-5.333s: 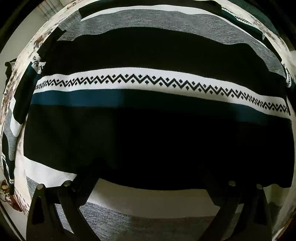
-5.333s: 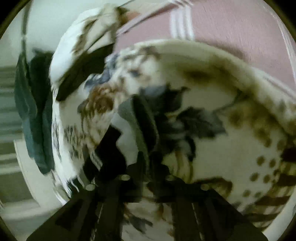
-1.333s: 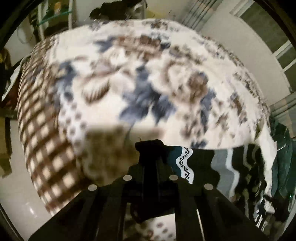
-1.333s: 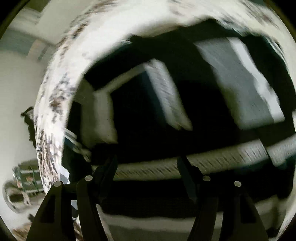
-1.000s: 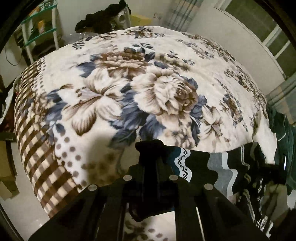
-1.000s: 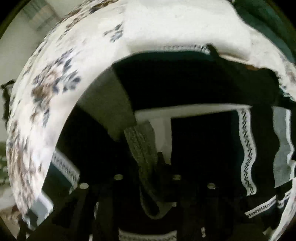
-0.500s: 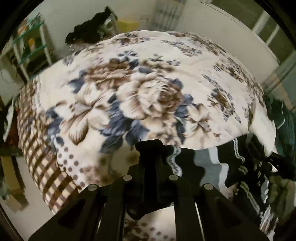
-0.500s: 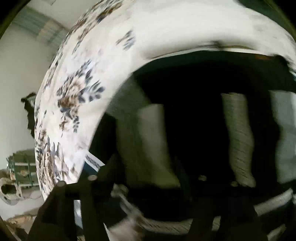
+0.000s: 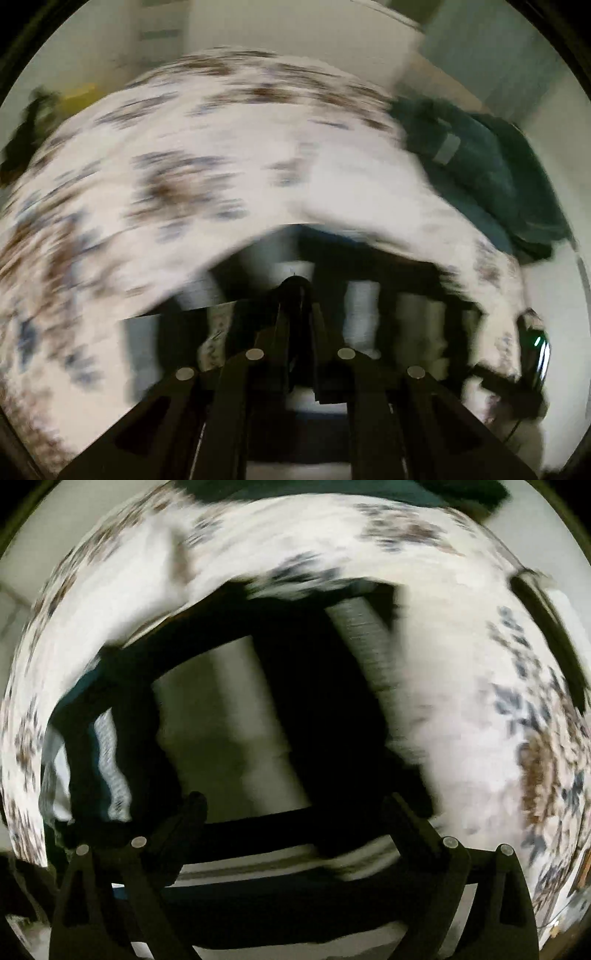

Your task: Fold small clothes

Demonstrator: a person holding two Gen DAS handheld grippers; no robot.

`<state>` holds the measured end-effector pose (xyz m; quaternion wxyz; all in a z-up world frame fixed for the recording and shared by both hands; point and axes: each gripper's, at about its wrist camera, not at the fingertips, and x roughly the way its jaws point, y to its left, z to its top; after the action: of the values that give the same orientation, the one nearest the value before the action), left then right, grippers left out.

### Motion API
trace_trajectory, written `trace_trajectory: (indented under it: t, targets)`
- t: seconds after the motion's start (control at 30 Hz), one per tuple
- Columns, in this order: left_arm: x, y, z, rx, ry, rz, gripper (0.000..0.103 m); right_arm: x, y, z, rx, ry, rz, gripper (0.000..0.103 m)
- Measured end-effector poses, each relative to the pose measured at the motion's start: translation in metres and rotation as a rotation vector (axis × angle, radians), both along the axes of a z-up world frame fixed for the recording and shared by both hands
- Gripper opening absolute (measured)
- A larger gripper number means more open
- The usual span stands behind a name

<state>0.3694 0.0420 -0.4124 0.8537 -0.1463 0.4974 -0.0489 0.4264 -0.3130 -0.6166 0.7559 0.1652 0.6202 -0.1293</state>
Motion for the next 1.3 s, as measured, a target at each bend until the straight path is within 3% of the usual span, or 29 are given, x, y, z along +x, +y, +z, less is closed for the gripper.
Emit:
trace_trajectory:
  t: [0.13,0.27,0.37,0.47,0.53,0.6,0.63,0.67,0.8,0.83,0.93,1.07,1.2,1.27,1.3]
  targets:
    - [0.052,-0.147,-0.005,-0.023,-0.002,-0.195,0.006,-0.028,-0.076,-0.002,0.024,0.016,-0.089,0.097]
    - [0.080,-0.296,-0.032,-0.048,0.081,-0.356,0.006,-0.063,-0.150,-0.009,0.021,0.055,-0.169,0.097]
    - [0.084,-0.366,-0.049,-0.056,0.122,-0.415,0.010,-0.086,-0.207,-0.016,0.036,0.079,-0.221,0.097]
    - [0.070,-0.390,-0.051,-0.006,0.106,-0.438,0.011,-0.096,-0.246,-0.018,0.092,0.082,-0.235,0.097]
    - [0.056,-0.377,-0.051,-0.001,0.083,-0.401,0.015,-0.098,-0.260,-0.012,0.155,0.050,-0.220,0.097]
    - [0.039,-0.344,-0.054,0.031,0.073,-0.332,0.045,-0.095,-0.264,-0.002,0.249,-0.005,-0.173,0.096]
    - [0.029,-0.316,-0.058,0.068,0.080,-0.272,0.074,-0.091,-0.259,0.004,0.288,-0.028,-0.134,0.096]
    - [0.024,-0.297,-0.062,0.088,0.085,-0.234,0.085,-0.086,-0.253,0.008,0.309,-0.043,-0.098,0.095]
    - [-0.023,-0.164,-0.086,0.225,0.163,0.042,0.085,-0.048,-0.189,0.026,0.440,-0.091,0.085,0.087]
    - [-0.032,-0.145,-0.090,0.248,0.175,0.083,0.085,-0.037,-0.171,0.028,0.482,-0.095,0.122,0.082]
    - [-0.070,-0.065,-0.116,0.350,0.257,0.234,0.085,0.007,-0.094,0.023,0.581,-0.088,0.247,0.081]
    - [-0.107,0.009,-0.134,0.335,0.331,0.388,0.085,0.074,0.023,-0.013,0.675,-0.056,0.363,0.081]
    - [-0.119,0.038,-0.136,0.335,0.334,0.427,0.085,0.114,0.113,-0.059,0.599,0.070,0.470,0.080]
    - [-0.122,0.044,-0.134,0.333,0.327,0.425,0.085,0.114,0.142,-0.066,0.540,0.086,0.517,0.049]
    - [-0.121,0.047,-0.130,0.335,0.319,0.421,0.085,0.114,0.149,-0.062,0.472,0.073,0.545,0.007]
